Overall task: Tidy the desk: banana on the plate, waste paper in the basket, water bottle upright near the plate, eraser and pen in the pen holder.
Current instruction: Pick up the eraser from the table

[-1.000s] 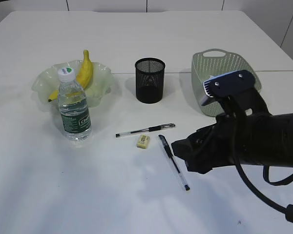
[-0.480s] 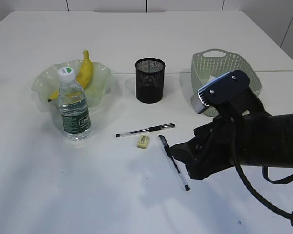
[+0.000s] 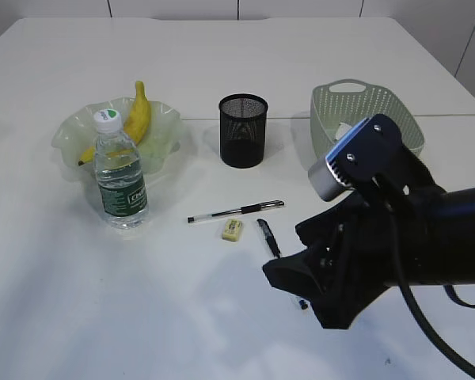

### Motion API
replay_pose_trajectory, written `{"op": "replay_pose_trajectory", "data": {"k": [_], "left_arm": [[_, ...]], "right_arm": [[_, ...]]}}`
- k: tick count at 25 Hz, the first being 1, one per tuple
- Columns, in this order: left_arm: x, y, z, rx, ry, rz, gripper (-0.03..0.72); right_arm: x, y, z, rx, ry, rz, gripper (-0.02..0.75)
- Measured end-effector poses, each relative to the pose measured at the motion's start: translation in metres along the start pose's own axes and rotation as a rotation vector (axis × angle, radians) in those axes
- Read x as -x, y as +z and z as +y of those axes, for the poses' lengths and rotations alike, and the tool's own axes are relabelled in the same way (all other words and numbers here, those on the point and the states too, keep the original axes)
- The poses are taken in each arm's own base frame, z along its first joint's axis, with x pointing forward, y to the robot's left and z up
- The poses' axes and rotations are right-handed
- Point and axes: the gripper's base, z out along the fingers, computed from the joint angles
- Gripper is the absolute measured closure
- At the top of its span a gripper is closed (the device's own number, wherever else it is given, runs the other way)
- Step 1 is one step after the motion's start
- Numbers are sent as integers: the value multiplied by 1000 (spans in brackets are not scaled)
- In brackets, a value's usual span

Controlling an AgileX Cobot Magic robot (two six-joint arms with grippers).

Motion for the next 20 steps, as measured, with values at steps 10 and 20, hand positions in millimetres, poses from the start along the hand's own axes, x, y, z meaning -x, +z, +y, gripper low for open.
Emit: {"op": "replay_pose_trajectory", "data": {"k": [10,20], "left_arm": [[0,0,-1,-7,-20,-1,452],[1,0,-7,-79,-56,-5,452]], "right_arm": [[-11,-25,3,-27,-83,233,244],[35,-56,-5,-120,95,409,244]]}}
